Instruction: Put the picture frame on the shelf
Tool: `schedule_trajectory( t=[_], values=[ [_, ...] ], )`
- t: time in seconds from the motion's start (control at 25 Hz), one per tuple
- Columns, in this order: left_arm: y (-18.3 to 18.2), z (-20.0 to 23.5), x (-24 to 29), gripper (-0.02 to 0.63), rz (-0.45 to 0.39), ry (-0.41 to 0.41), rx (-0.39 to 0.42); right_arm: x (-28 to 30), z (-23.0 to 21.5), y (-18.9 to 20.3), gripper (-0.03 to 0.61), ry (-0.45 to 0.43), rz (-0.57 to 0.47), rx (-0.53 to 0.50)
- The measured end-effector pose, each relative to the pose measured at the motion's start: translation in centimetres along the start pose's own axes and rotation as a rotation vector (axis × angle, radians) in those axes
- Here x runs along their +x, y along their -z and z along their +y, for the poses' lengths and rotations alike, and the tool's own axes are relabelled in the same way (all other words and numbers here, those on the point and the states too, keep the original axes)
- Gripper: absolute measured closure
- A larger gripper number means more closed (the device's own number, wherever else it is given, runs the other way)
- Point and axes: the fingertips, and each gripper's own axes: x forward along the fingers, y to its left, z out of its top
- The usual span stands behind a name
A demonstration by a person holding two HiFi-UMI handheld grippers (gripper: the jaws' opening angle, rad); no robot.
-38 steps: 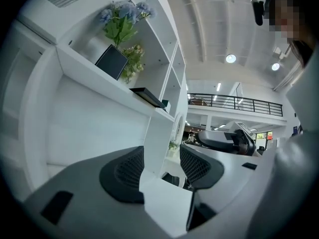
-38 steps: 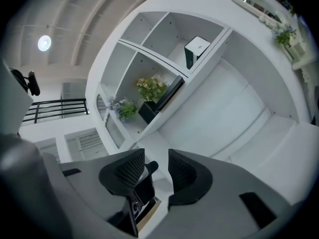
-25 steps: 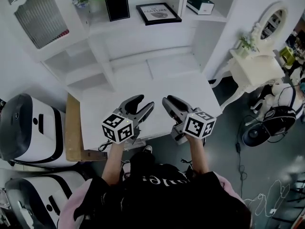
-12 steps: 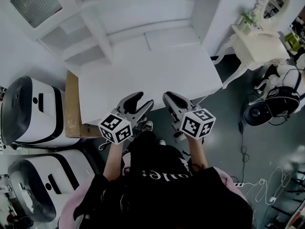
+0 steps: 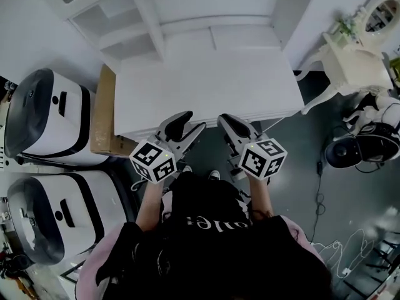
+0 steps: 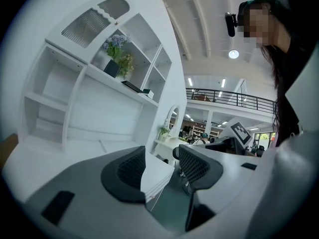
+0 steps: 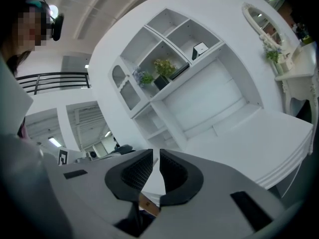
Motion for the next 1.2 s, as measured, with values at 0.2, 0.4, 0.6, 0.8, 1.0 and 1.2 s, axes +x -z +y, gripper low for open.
schedule_trajectory(
  t=[0.2, 0.4, 0.6, 0.8, 1.0, 1.2],
  values=[
    [-0.2, 0.2, -1.6, 0.403, -0.019, -0.013, -0.004, 1.1, 2.1, 0.5, 0.506, -0.035, 0.016, -0.025],
    [-0.4, 0.7, -4.4, 0.419, -0.033, -0.025, -0.006, 2.3, 4.6, 1.3, 0.506, -0.051, 0.023, -0.045],
    [-0.5, 1.6, -9.0, 0.454, -0.046, -0.051, 0.008, 3.7, 8.2, 3.3, 0.506, -0.063, 0.035, -0.049],
    [-0.4, 2.3, -13.3, 0.529, -0.051, -0.074, 0.007, 4.4, 11.6, 5.5, 0.506, -0.069, 0.046, -0.049],
    [0.3, 2.4, -17.2, 0.560, -0.055, -0.083, 0.002, 4.7, 14.6, 7.6, 0.508, -0.075, 0.058, -0.061],
    [1.2, 2.0, -20.3, 0.572, -0.049, -0.064, -0.017, 4.5, 17.5, 9.6, 0.509, -0.072, 0.062, -0.079]
  ],
)
